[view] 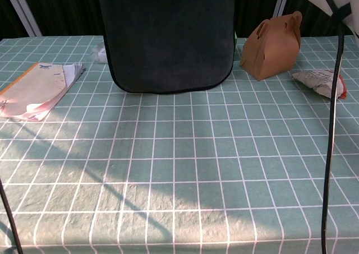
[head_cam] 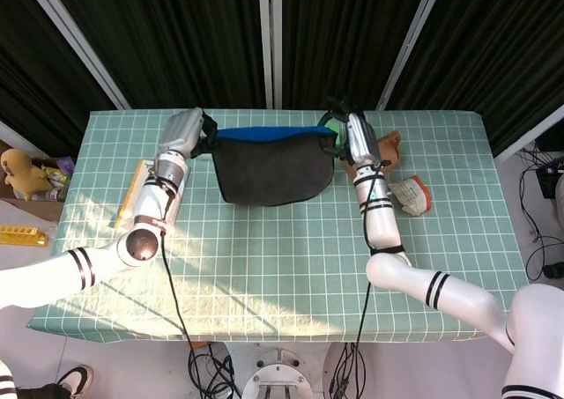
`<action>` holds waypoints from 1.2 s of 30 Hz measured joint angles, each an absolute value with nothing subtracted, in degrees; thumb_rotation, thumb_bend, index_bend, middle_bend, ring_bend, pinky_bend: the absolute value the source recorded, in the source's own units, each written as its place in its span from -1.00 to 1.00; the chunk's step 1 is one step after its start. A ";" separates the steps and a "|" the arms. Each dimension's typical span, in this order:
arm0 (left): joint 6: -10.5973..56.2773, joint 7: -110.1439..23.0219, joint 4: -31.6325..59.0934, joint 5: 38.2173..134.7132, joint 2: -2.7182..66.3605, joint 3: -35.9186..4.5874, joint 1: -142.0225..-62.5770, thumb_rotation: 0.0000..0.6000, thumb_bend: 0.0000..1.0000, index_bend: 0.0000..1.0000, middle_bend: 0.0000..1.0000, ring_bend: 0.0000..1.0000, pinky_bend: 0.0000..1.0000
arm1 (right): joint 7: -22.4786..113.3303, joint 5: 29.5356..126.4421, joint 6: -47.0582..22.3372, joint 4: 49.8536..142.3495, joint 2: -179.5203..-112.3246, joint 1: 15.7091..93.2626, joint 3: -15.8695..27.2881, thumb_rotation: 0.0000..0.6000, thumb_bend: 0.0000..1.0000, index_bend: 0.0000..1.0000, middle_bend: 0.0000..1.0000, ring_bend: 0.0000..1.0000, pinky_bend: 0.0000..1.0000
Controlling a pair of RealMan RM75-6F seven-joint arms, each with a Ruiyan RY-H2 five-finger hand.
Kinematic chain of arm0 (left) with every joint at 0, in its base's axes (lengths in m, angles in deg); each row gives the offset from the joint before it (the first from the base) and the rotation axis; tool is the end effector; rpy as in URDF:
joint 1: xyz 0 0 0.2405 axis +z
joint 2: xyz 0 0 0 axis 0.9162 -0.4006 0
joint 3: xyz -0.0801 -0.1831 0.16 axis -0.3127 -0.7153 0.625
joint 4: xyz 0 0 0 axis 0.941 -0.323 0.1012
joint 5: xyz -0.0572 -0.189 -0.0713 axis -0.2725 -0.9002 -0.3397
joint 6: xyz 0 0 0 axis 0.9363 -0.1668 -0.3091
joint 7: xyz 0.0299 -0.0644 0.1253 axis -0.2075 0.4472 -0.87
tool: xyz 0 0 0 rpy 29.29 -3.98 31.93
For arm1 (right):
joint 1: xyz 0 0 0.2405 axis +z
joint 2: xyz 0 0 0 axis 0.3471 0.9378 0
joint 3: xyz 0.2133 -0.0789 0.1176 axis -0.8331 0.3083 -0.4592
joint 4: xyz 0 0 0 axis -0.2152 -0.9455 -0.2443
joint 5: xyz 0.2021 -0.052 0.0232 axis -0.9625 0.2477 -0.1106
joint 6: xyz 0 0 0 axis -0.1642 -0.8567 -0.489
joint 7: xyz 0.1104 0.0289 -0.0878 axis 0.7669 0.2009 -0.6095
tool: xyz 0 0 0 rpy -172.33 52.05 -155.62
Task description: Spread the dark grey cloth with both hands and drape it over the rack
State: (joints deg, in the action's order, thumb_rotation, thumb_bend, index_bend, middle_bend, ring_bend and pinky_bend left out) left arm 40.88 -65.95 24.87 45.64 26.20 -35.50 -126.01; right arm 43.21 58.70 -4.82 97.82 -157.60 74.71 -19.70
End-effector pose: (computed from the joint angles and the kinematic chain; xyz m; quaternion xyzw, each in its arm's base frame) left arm -0.0697 0.4582 0.0846 -0.5821 -0.5361 -0.4251 0.4394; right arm -0.0519 -0.4481 0.0426 0.4599 -0.5581 0.5914 0.3568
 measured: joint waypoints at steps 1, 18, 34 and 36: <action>41.45 -65.81 24.19 44.77 26.14 -35.39 -126.37 1.00 0.10 0.80 0.17 -0.10 0.07 | 43.12 58.36 -4.58 96.90 -157.85 75.32 -19.96 1.00 0.07 1.00 -0.65 -1.00 -1.00; 48.70 -63.91 12.15 36.45 27.61 -31.91 -132.94 1.00 0.10 0.80 0.17 -0.10 0.07 | 43.08 49.73 1.51 82.10 -162.80 83.43 -22.91 1.00 0.08 1.00 -0.65 -1.00 -1.00; 52.51 -67.07 2.46 25.98 30.50 -27.59 -139.63 1.00 0.10 0.81 0.17 -0.10 0.06 | 44.75 48.71 6.55 68.98 -165.63 89.72 -24.59 1.00 0.08 1.00 -0.65 -1.00 -1.00; 52.77 -67.61 1.31 24.52 30.88 -27.18 -140.34 1.00 0.11 0.81 0.17 -0.10 0.06 | 44.52 48.05 7.45 67.21 -166.02 90.59 -24.82 1.00 0.08 1.00 -0.64 -1.00 -1.00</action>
State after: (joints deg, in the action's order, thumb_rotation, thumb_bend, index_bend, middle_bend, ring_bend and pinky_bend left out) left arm 52.77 -67.61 1.31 24.52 30.88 -27.18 -140.34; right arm 44.52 48.05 7.45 67.21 -166.02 90.59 -24.82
